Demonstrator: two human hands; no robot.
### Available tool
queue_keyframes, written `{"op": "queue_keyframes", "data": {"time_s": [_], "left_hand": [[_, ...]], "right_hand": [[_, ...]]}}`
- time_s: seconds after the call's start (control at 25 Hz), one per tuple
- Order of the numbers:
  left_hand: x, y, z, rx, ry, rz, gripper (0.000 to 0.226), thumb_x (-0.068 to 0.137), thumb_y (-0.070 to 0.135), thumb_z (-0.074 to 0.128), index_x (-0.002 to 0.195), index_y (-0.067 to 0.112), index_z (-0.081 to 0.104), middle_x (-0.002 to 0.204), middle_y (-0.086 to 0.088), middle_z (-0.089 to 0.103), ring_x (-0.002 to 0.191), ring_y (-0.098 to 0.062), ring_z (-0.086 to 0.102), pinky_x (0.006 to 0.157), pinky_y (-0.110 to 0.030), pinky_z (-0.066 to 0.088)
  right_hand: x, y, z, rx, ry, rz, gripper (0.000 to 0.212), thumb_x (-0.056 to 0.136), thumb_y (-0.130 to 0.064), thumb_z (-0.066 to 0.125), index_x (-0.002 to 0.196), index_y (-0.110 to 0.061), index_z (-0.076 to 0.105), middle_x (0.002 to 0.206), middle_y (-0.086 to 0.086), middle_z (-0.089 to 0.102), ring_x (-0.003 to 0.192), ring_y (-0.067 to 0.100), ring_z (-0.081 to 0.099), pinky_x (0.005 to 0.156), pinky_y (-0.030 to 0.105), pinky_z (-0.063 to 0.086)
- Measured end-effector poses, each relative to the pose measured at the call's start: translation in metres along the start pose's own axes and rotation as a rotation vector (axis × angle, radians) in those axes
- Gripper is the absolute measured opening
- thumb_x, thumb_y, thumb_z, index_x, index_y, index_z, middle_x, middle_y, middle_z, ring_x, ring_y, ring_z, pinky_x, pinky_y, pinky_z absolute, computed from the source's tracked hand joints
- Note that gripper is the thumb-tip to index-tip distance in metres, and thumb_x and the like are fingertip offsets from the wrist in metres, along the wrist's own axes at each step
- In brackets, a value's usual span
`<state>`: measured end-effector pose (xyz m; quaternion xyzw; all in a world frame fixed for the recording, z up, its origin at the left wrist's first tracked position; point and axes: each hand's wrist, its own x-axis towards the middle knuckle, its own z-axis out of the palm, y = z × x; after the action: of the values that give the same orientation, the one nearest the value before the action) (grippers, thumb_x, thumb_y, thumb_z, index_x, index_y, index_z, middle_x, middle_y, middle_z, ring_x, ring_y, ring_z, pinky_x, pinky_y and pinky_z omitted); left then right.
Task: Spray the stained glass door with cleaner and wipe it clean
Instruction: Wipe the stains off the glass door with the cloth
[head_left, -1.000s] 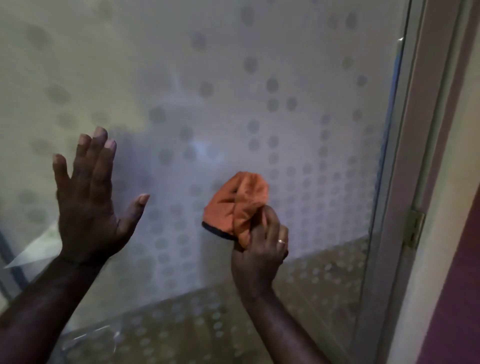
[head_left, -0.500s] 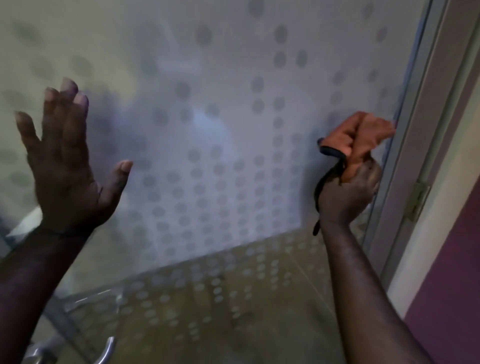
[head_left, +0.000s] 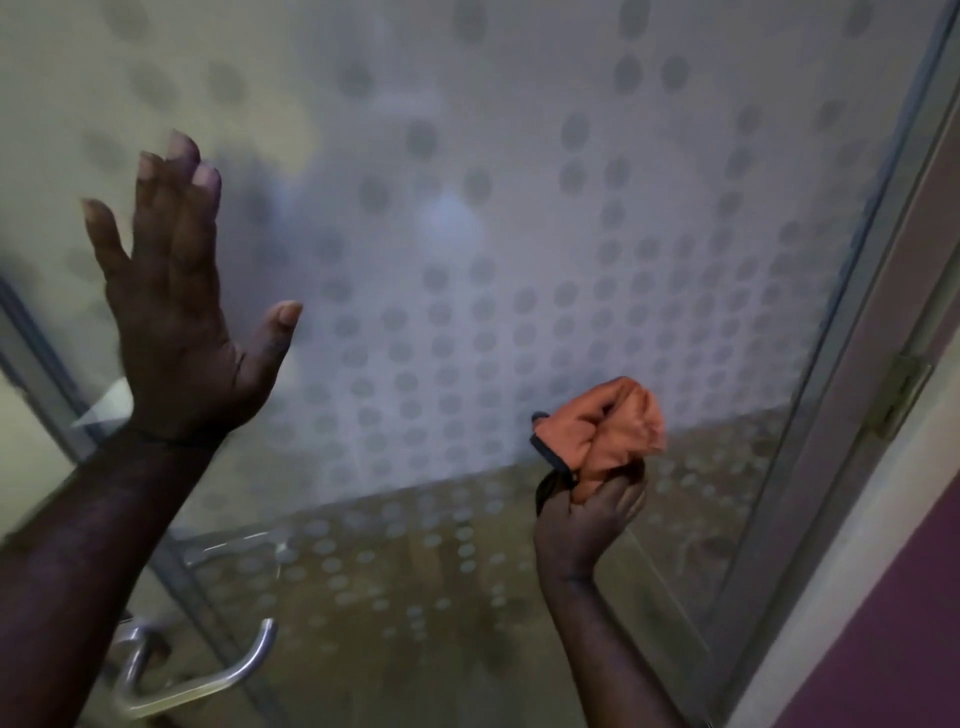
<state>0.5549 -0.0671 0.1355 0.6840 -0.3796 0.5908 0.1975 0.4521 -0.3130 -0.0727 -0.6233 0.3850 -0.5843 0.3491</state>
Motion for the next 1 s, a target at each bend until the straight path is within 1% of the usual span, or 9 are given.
{"op": "queue_keyframes", "data": {"time_s": [0.08,0.12,0.24,0.32,0.44,0.52,0.72,0.88,1.0], "left_hand": [[0.0,0.007,-0.01,-0.006,0.036,0.022,0.073,0.098,0.049,0.041,0.156,0.015,0.014,0.159,-0.012,0.023,0.152,-0.027,0.016,0.123,-0.051,0.0],[0.0,0.007,-0.013,0.014,0.032,0.038,0.072,0.098,0.049,0.04,0.156,0.016,0.013,0.159,-0.012,0.024,0.152,-0.024,0.015,0.123,-0.044,-0.003],[-0.005,0.001,-0.021,0.058,-0.002,0.0,0.072,0.099,0.051,0.037,0.156,0.013,0.014,0.157,-0.018,0.028,0.152,-0.023,0.014,0.122,-0.041,-0.004],[-0.007,-0.003,-0.026,0.063,-0.023,-0.025,0.072,0.099,0.053,0.034,0.155,0.012,0.015,0.157,-0.022,0.03,0.152,-0.023,0.013,0.122,-0.044,-0.002],[-0.011,-0.012,-0.035,0.046,-0.019,-0.059,0.07,0.099,0.054,0.03,0.154,0.012,0.017,0.157,-0.02,0.031,0.152,-0.022,0.013,0.123,-0.046,0.0],[-0.011,-0.019,-0.042,0.029,-0.001,-0.071,0.068,0.099,0.053,0.029,0.155,0.016,0.018,0.157,-0.013,0.029,0.152,-0.023,0.015,0.123,-0.047,0.002],[-0.008,-0.042,-0.063,0.011,0.079,-0.078,0.065,0.1,0.054,0.024,0.156,0.024,0.012,0.164,0.003,0.016,0.152,-0.024,0.017,0.124,-0.044,0.001],[-0.005,-0.049,-0.067,-0.044,0.142,-0.093,0.069,0.099,0.058,0.026,0.157,0.025,0.008,0.166,0.01,0.01,0.152,-0.026,0.017,0.124,-0.044,0.002],[-0.007,-0.05,-0.06,-0.16,0.174,-0.128,0.075,0.096,0.062,0.032,0.157,0.028,0.006,0.166,0.011,0.011,0.15,-0.037,0.02,0.123,-0.053,0.01]], "right_hand": [[-0.032,-0.017,0.0,0.027,-0.148,-0.057,0.06,0.058,-0.011,0.056,0.108,0.024,0.051,0.118,0.049,0.048,0.11,0.068,0.043,0.097,0.071,0.028],[-0.054,-0.026,0.0,0.024,-0.221,-0.11,0.065,0.057,-0.013,0.059,0.112,0.02,0.05,0.119,0.045,0.05,0.11,0.065,0.045,0.095,0.07,0.029],[-0.105,-0.054,0.01,0.053,-0.356,-0.251,0.078,0.05,-0.008,0.073,0.121,-0.004,0.043,0.125,0.024,0.054,0.109,0.046,0.049,0.098,0.057,0.037],[-0.128,-0.073,0.016,0.132,-0.35,-0.272,0.069,0.056,-0.016,0.066,0.121,-0.015,0.043,0.128,0.008,0.046,0.106,0.036,0.047,0.094,0.045,0.035],[-0.151,-0.109,0.025,0.224,-0.269,-0.41,0.053,0.065,-0.015,0.06,0.118,-0.021,0.05,0.125,0.002,0.05,0.1,0.03,0.052,0.086,0.042,0.039],[-0.15,-0.139,0.032,0.264,-0.23,-0.511,0.046,0.073,-0.015,0.056,0.117,-0.025,0.055,0.124,-0.001,0.054,0.098,0.028,0.057,0.082,0.041,0.042],[-0.118,-0.222,0.041,0.24,-0.201,-0.634,0.06,0.072,-0.015,0.058,0.129,-0.031,0.049,0.128,-0.001,0.05,0.099,0.028,0.054,0.082,0.043,0.042],[-0.086,-0.275,0.042,0.158,-0.15,-0.796,0.073,0.064,-0.016,0.06,0.135,-0.029,0.049,0.124,0.007,0.058,0.094,0.031,0.051,0.077,0.043,0.04],[-0.064,-0.31,0.037,0.11,-0.089,-0.907,0.07,0.067,-0.016,0.058,0.136,-0.026,0.049,0.124,0.009,0.059,0.095,0.031,0.049,0.076,0.042,0.039]]}}
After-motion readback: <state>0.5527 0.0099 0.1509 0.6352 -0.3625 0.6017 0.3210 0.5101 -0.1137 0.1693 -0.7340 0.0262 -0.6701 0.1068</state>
